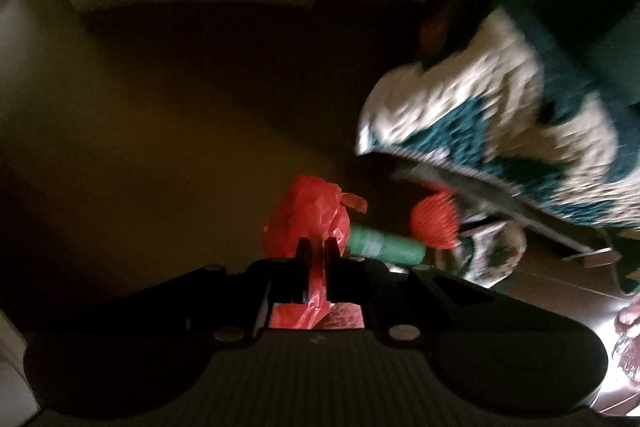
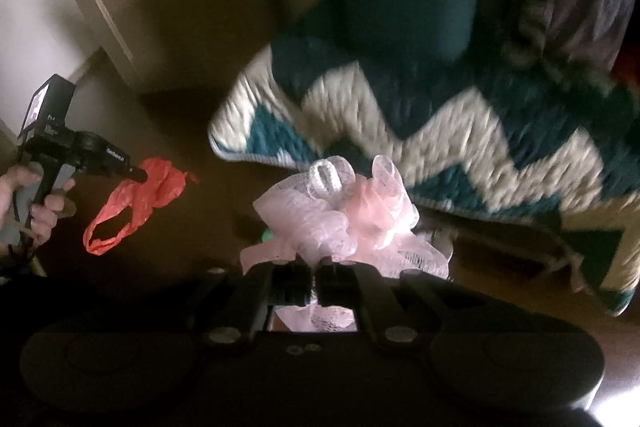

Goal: Collect trash

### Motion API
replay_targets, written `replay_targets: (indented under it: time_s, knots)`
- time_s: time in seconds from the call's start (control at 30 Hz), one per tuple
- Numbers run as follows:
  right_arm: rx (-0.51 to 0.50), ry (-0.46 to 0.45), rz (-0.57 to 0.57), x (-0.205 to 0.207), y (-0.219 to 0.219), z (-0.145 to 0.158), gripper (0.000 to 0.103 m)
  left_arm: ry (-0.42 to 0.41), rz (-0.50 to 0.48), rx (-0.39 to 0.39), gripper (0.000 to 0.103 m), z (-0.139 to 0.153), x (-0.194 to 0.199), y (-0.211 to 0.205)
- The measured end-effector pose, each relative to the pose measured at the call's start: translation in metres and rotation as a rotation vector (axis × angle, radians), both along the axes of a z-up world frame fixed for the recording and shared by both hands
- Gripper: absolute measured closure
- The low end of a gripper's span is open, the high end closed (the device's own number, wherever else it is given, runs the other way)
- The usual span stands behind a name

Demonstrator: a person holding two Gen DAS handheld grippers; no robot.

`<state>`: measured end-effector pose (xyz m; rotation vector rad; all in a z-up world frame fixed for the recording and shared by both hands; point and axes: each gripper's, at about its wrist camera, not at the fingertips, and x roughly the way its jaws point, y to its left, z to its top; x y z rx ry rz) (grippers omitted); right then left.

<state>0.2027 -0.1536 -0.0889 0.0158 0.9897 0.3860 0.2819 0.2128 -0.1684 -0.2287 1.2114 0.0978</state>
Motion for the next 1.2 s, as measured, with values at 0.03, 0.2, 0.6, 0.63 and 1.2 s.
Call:
replay_targets:
  time_s: [0.03, 0.2, 0.6, 0.63, 1.2]
  knots:
    - [-0.001, -0.028, 0.006, -0.003, -0.002, 0.017, 0.101, -0.022, -0.009, 0.002, 0.097, 0.018, -0.004, -0.001]
    - [0.008, -0.143, 0.004, -0.006, -0.015, 0.084, 0.101, -0.150, -0.061, 0.009, 0.097, 0.097, -0.019, -0.027]
    - [-0.008, -0.421, -0.047, 0.022, -0.044, 0.204, 0.101, -0.411, -0.214, 0.048, 0.097, 0.234, -0.014, -0.103]
    - [-0.003, -0.424, -0.047, 0.022, -0.046, 0.205, 0.101, -0.398, -0.225, 0.046, 0.097, 0.230, -0.014, -0.106]
    - [0.062, -0.142, 0.032, 0.054, -0.015, 0.071, 0.101, 0.159, 0.012, -0.106, 0.030, -0.063, 0.005, 0.012]
